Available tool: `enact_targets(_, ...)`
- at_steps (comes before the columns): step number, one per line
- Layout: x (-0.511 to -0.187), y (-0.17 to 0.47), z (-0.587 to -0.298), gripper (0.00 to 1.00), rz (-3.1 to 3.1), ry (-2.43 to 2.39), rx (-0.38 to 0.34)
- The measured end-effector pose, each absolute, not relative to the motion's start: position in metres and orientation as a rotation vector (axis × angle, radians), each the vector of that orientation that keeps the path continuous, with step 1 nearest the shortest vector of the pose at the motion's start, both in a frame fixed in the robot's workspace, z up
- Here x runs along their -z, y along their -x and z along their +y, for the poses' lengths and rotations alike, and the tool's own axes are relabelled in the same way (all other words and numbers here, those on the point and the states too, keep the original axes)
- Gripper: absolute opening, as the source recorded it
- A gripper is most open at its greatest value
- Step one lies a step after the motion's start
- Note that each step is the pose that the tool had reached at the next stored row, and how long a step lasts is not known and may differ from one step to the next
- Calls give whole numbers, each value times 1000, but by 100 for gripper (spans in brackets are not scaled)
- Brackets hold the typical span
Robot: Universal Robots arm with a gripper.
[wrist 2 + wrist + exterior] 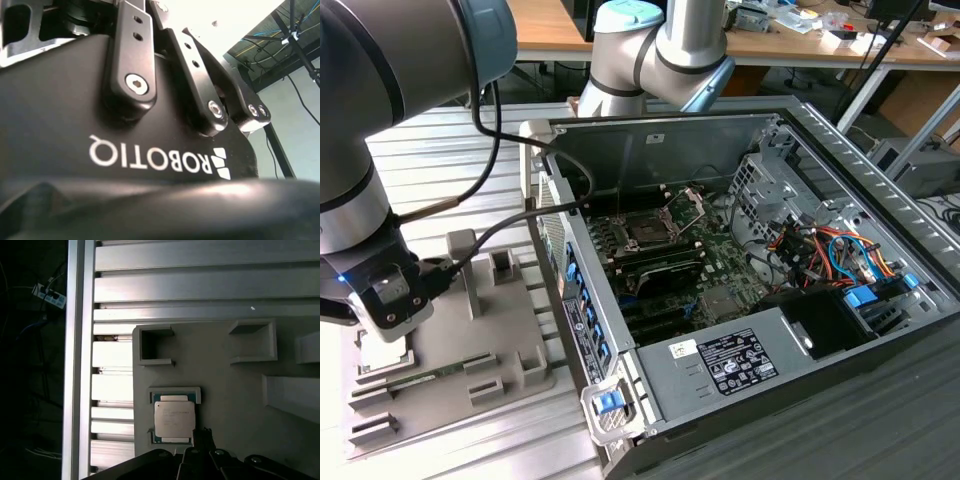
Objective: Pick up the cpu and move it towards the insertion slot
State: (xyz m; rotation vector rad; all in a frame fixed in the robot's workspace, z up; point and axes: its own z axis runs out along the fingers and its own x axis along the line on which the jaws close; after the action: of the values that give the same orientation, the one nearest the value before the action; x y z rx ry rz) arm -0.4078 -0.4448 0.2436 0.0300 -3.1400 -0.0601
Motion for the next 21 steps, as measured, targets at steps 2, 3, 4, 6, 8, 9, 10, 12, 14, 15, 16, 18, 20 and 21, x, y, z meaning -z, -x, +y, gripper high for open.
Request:
enact_targets(2, -243, 408, -445, 11, -3140, -30, 60)
enact_targets(3, -243, 408, -445, 11, -3140, -30, 60)
enact_targets(4, -242, 408, -445, 11, -3140, -30, 60)
enact_targets(6, -242, 409, -446, 11, -3140, -31, 60)
enact_targets(8, -242, 410, -446, 11, -3140, -37, 60)
enact_targets(9, -241, 410, -446, 11, -3140, -44, 60)
enact_targets(10, -241, 410, -446, 11, -3139, -59, 60)
enact_targets(12, -241, 411, -446, 11, -3138, -92, 60)
enact_targets(14, -241, 411, -446, 11, -3137, -108, 60)
enact_targets(15, -241, 411, -446, 11, -3137, -108, 60)
enact_targets(16, -241, 411, -446, 11, -3137, -109, 60)
enact_targets(18, -241, 411, -446, 11, -3137, -109, 60)
enact_targets(20, -240, 411, -446, 11, -3137, -109, 60)
enact_targets(21, -240, 411, -446, 11, -3137, -109, 60)
